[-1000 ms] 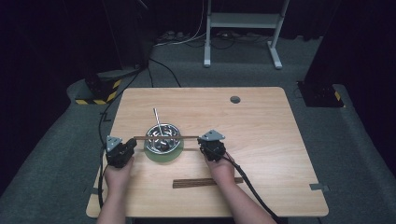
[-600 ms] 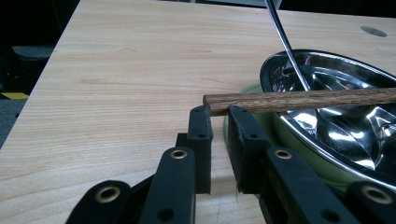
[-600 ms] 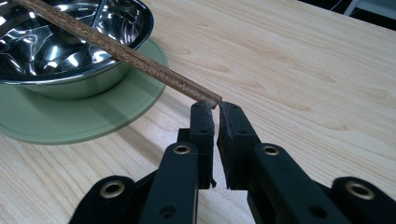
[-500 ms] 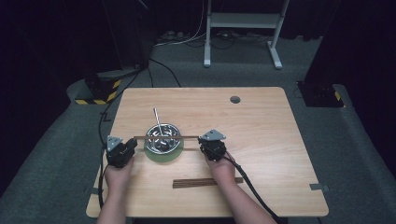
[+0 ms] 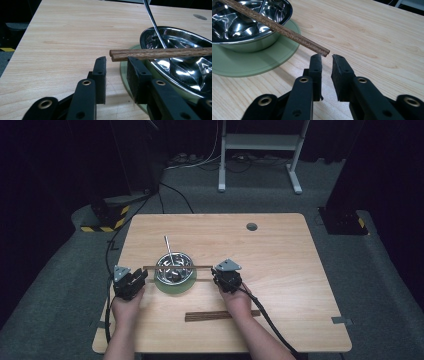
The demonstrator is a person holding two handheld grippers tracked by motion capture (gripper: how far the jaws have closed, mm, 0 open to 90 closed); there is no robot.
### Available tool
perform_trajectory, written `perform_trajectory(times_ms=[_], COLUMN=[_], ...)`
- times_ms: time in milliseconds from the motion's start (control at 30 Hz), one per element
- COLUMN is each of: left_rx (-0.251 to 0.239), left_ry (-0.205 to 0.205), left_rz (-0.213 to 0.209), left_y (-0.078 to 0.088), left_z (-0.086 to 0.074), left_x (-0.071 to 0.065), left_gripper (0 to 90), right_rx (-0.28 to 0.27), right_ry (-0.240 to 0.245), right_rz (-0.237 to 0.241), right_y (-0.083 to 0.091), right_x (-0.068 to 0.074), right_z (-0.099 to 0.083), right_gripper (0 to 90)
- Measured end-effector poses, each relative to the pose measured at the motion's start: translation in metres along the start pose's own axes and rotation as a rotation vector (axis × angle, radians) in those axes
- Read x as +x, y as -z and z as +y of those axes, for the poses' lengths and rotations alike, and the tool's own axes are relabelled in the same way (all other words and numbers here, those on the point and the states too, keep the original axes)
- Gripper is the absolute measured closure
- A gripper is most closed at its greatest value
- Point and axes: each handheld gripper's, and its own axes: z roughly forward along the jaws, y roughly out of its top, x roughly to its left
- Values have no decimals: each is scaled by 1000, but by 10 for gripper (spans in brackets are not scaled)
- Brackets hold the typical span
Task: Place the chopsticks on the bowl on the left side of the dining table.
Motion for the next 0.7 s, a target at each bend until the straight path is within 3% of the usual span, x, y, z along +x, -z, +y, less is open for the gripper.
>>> perform_trajectory(times_ms=[233,367,500,700], left_rx=[7,14,19,29], left_ry=[0,-24,-43,-65], left_rz=[4,6,6,-2], left_y=[2,7,16,31], left_z=[0,-1,-3,-7], left_x=[-3,-3,-7,-12], left_gripper=[631,596,561,521], right_rx=[6,5,0,-14], right_ry=[-13,-4,-14,14], right_rz=[-8,-13,-15,-29], right_y=[5,11,18,28], right_x=[-1,-4,-7,-11], right_z=[-2,-4,-5,-10], right_gripper=[689,657,637,607])
